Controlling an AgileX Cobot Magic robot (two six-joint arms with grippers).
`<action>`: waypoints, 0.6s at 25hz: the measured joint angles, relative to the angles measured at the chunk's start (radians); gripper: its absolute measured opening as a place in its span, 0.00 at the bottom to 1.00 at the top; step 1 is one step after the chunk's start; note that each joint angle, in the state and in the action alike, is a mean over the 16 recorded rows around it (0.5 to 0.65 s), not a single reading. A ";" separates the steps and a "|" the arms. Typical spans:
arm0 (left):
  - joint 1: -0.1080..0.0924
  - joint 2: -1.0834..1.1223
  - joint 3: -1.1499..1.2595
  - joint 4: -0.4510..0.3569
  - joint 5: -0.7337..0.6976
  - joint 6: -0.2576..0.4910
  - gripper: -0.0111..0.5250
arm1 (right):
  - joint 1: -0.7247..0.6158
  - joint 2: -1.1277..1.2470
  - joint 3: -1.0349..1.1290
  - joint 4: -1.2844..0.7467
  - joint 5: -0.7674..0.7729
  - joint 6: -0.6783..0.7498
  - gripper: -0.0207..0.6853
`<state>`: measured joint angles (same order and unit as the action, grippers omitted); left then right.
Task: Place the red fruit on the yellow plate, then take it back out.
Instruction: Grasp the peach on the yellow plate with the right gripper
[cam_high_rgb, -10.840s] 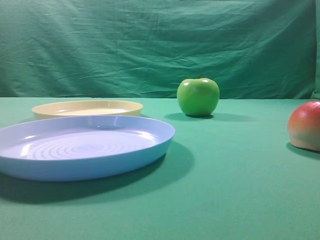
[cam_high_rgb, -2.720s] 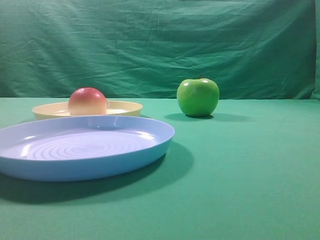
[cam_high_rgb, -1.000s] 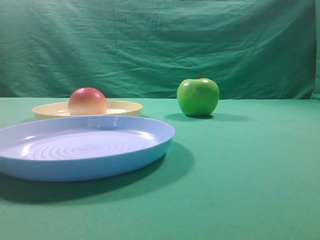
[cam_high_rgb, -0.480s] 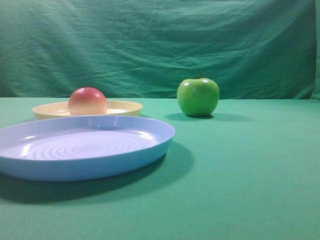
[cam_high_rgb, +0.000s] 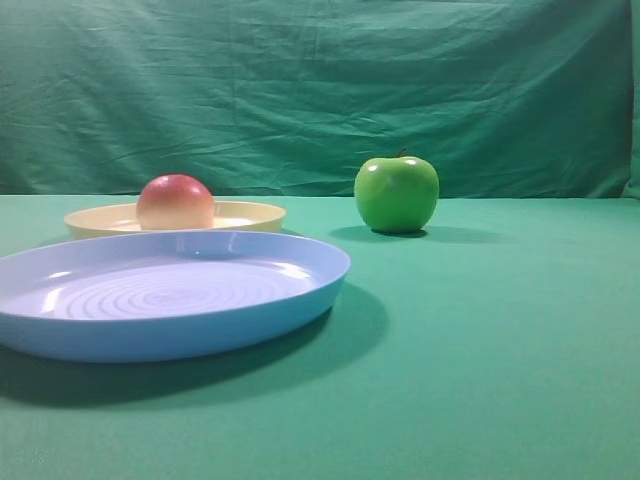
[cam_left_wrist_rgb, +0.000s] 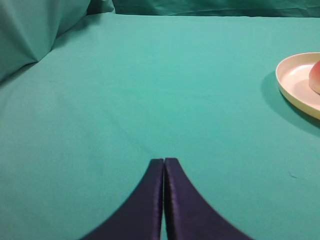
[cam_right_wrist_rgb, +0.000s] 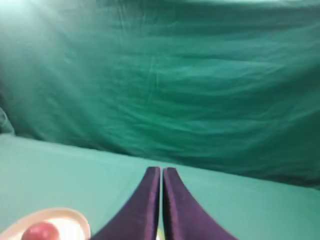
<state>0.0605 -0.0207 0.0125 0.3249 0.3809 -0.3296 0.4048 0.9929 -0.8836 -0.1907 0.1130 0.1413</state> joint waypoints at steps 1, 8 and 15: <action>0.000 0.000 0.000 0.000 0.000 0.000 0.02 | 0.015 0.021 -0.024 -0.003 0.031 -0.010 0.03; 0.000 0.000 0.000 0.000 0.000 0.000 0.02 | 0.125 0.238 -0.267 -0.003 0.301 -0.085 0.03; 0.000 0.000 0.000 0.000 0.000 0.000 0.02 | 0.182 0.510 -0.573 0.061 0.560 -0.179 0.03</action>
<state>0.0605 -0.0207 0.0125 0.3249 0.3809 -0.3296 0.5871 1.5027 -1.4568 -0.1296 0.6731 -0.0379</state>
